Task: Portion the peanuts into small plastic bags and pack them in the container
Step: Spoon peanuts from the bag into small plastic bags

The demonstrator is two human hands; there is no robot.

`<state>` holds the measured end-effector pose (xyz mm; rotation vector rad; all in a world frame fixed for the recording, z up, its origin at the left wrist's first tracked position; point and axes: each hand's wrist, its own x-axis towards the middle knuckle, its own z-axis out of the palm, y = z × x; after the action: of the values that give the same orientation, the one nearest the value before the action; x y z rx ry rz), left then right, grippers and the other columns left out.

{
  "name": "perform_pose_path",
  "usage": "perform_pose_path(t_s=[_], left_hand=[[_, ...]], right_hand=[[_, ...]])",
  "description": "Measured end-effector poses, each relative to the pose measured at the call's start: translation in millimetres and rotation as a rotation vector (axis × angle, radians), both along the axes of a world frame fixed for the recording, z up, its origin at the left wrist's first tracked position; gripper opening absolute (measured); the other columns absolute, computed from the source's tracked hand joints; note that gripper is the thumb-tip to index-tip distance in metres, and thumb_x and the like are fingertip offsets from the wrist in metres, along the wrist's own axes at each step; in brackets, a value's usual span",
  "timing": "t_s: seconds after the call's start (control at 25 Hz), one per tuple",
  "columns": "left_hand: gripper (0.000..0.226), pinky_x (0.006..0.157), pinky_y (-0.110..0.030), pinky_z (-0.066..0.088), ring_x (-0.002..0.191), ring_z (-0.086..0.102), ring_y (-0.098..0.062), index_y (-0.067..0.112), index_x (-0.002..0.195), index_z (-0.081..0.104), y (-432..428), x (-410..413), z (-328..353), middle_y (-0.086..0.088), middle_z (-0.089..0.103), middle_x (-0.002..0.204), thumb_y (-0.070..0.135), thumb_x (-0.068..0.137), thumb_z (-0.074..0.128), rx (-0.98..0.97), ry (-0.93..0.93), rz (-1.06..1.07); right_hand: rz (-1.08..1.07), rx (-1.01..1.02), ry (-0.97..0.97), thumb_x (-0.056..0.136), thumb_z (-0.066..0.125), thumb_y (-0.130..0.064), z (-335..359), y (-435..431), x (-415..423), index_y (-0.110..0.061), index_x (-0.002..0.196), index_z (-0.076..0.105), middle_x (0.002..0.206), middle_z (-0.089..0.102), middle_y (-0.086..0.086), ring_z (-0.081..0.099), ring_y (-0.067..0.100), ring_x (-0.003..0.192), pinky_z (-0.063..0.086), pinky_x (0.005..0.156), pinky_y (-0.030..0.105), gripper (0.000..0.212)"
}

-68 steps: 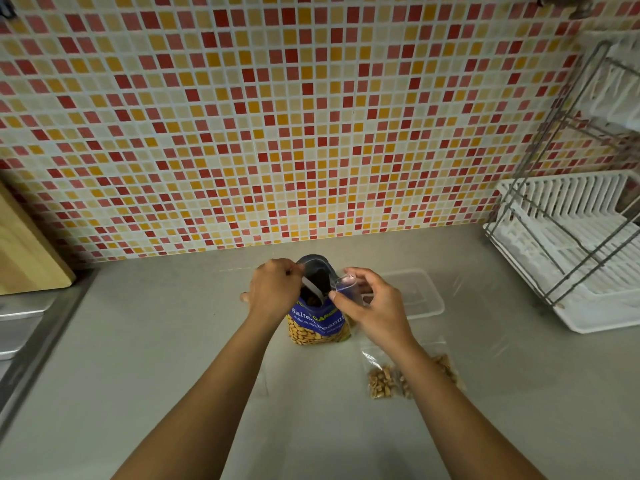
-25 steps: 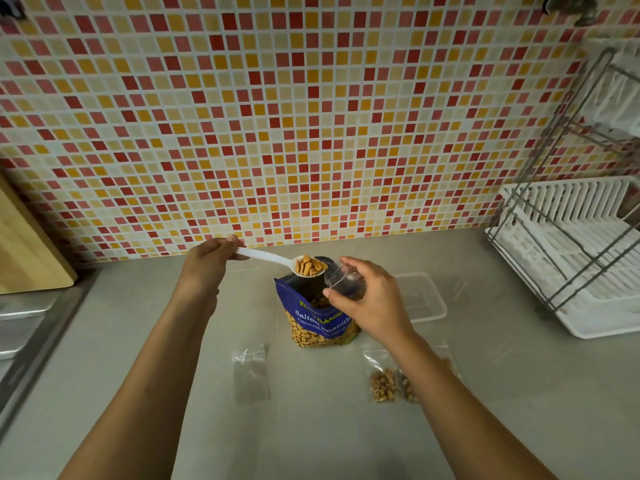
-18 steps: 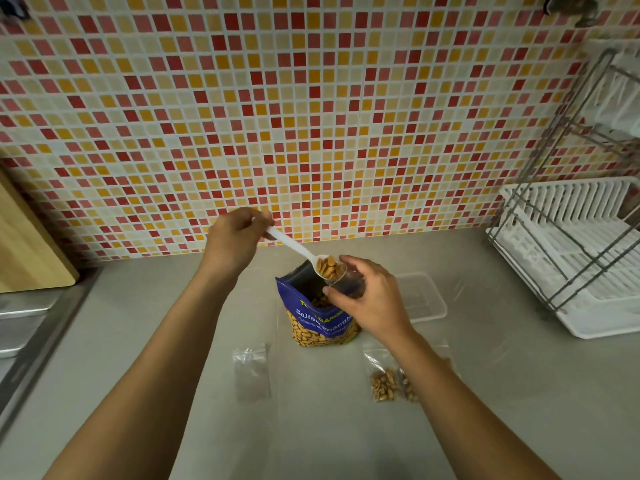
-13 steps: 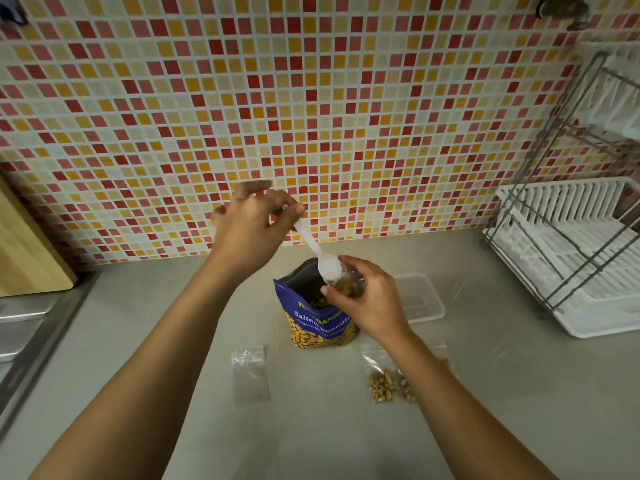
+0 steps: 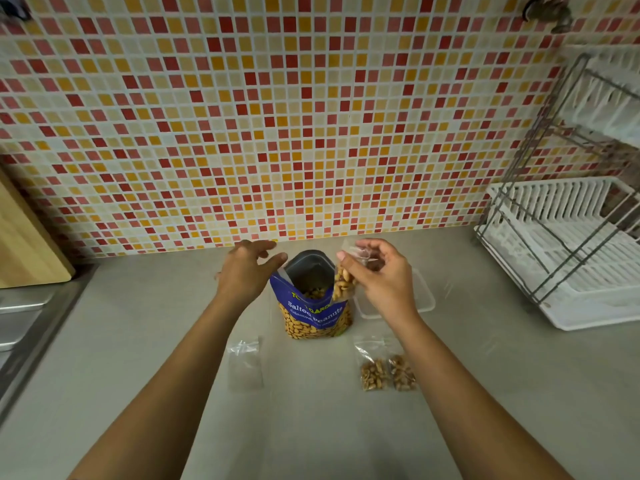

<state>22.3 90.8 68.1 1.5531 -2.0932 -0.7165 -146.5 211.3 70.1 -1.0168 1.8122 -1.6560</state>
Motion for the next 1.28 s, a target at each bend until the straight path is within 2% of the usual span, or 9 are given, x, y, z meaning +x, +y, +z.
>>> perform_pose_path(t_s=[0.08, 0.16, 0.24, 0.44, 0.6, 0.76, 0.96, 1.12, 1.28], left_hand=[[0.048, 0.094, -0.040, 0.048, 0.117, 0.052, -0.022, 0.018, 0.129, 0.053, 13.8, 0.3, 4.9, -0.005, 0.051, 0.133, 0.042, 0.088, 0.056, -0.132, 0.027, 0.050], [0.038, 0.079, -0.016, 0.046, 0.098, 0.057, -0.006, 0.016, 0.126, 0.056, 39.5, 0.1, 14.3, -0.002, 0.058, 0.120, 0.031, 0.092, 0.054, -0.226, 0.164, -0.068], [0.034, 0.070, -0.005, 0.046, 0.083, 0.058, 0.004, 0.018, 0.122, 0.060, 72.7, -5.2, 18.3, 0.005, 0.065, 0.101, 0.025, 0.089, 0.060, -0.119, 0.276, -0.269], [0.026, 0.077, -0.022, 0.054, 0.085, 0.067, -0.007, 0.020, 0.107, 0.066, 101.3, -24.5, -4.7, 0.004, 0.072, 0.092, 0.026, 0.082, 0.068, 0.176, 0.490, -0.284], [0.011, 0.075, -0.022, 0.055, 0.079, 0.066, -0.016, 0.008, 0.096, 0.065, 122.1, -36.5, -22.5, -0.007, 0.069, 0.085, 0.008, 0.089, 0.057, 0.631, 0.800, -0.272], [0.008, 0.064, -0.014, 0.043, 0.069, 0.058, -0.001, 0.017, 0.085, 0.068, 133.4, -39.8, -58.3, 0.006, 0.065, 0.076, 0.016, 0.088, 0.060, 0.758, 0.652, -0.290], [0.009, 0.062, -0.026, 0.047, 0.068, 0.054, -0.018, 0.010, 0.087, 0.067, 132.9, -30.4, -115.6, -0.009, 0.063, 0.075, 0.006, 0.079, 0.069, 0.796, 0.482, -0.086], [0.018, 0.069, -0.023, 0.048, 0.076, 0.060, -0.014, 0.012, 0.095, 0.069, 138.1, -34.5, -143.0, -0.002, 0.067, 0.081, 0.013, 0.077, 0.067, 0.543, 0.174, 0.013], [0.022, 0.077, -0.025, 0.049, 0.090, 0.064, -0.025, 0.007, 0.101, 0.066, 138.6, -42.0, -149.0, -0.013, 0.071, 0.096, 0.017, 0.082, 0.063, 0.422, 0.086, -0.004]], right_hand=[[0.007, -0.021, -0.007, 0.071, 0.078, -0.033, 7.8, 2.7, -1.2, -0.020, 0.103, 0.062, 0.092, 0.067, -0.010, 0.066, 0.004, 0.082, 0.053, 0.061, 0.013, 0.038], [0.010, -0.033, -0.011, 0.072, 0.077, -0.033, 14.1, 3.9, -0.7, -0.019, 0.104, 0.062, 0.090, 0.064, -0.013, 0.063, 0.000, 0.080, 0.049, 0.058, 0.008, 0.038], [0.012, -0.049, -0.023, 0.071, 0.078, -0.033, 16.8, 4.1, 1.9, -0.021, 0.100, 0.062, 0.091, 0.063, -0.013, 0.062, 0.001, 0.081, 0.049, 0.059, 0.009, 0.034], [0.175, 0.054, -0.118, 0.068, 0.076, -0.043, 14.8, 11.5, -1.6, -0.026, 0.099, 0.063, 0.098, 0.067, -0.002, 0.067, 0.014, 0.092, 0.057, 0.078, 0.032, 0.038], [0.317, 0.107, -0.187, 0.084, 0.064, -0.013, 7.9, 32.3, -28.6, -0.017, 0.092, 0.066, 0.087, 0.070, 0.001, 0.068, 0.010, 0.079, 0.057, 0.069, 0.025, 0.009], [0.345, 0.303, -0.100, 0.082, 0.068, -0.013, -19.4, 44.4, -46.9, -0.020, 0.084, 0.066, 0.085, 0.070, 0.003, 0.068, 0.012, 0.077, 0.057, 0.067, 0.023, 0.007], [0.324, 0.492, 0.209, 0.079, 0.073, -0.019, -94.2, 40.5, -45.2, -0.017, 0.086, 0.072, 0.084, 0.072, 0.003, 0.064, 0.010, 0.075, 0.049, 0.070, 0.021, 0.008], [0.262, 0.625, 0.462, 0.080, 0.071, -0.030, -138.9, 26.5, -34.1, -0.021, 0.090, 0.074, 0.089, 0.075, -0.001, 0.067, 0.014, 0.082, 0.054, 0.081, 0.031, 0.014], [0.246, 0.730, 0.662, 0.081, 0.068, -0.033, -155.0, 19.0, -32.0, -0.025, 0.094, 0.073, 0.095, 0.074, -0.005, 0.066, 0.016, 0.090, 0.051, 0.080, 0.027, 0.015]])
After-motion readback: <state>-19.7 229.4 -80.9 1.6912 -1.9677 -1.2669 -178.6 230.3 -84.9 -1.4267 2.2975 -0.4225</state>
